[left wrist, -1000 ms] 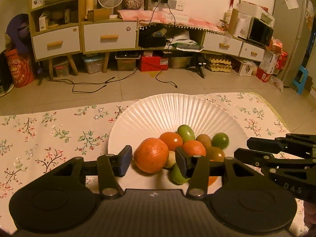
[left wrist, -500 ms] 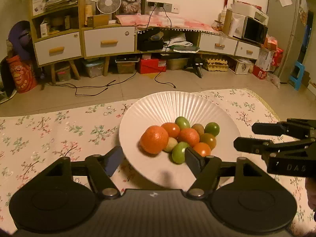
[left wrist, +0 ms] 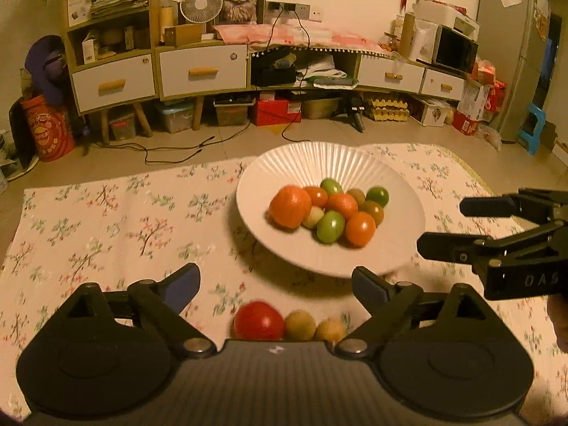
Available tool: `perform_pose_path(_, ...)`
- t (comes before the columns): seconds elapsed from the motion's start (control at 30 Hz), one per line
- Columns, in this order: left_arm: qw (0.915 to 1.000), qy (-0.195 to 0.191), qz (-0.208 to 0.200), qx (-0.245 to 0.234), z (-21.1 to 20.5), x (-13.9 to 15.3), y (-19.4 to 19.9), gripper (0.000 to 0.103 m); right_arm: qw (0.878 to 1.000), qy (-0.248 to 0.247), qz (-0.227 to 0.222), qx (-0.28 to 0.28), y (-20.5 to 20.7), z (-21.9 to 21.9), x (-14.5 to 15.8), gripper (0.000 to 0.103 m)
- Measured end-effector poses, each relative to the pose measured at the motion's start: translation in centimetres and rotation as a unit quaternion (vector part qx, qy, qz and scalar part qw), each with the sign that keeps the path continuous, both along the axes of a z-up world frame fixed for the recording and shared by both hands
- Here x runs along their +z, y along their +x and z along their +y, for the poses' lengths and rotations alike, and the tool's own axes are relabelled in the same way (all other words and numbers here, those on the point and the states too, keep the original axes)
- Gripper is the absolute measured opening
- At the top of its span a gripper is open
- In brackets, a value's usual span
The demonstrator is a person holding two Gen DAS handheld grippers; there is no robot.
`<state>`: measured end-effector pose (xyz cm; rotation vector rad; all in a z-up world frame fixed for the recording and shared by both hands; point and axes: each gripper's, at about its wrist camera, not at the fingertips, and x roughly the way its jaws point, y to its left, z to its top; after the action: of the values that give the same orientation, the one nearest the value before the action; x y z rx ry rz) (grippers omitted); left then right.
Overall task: Organize fruits
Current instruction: 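Withdraw both open tools from the plate back toward the fruit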
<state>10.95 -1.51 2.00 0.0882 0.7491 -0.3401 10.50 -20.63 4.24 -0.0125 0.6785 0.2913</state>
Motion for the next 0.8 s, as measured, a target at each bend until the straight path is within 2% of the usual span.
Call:
perform_pose_path(0.3,0.9999,-0.005,0.003,0.016,1.8,-0.3,-2.3,0.102,1.000,-0.009,0.002,0.010,-1.6,1.3,-0.3,0.096)
perform_pose_path(0.8,0.9995,0.006,0.007,0.030,3.3,-2.7,-5.1,0.102,1.000,-0.009,0.017,0.008,-3.5,2.3,-2.3,0.100)
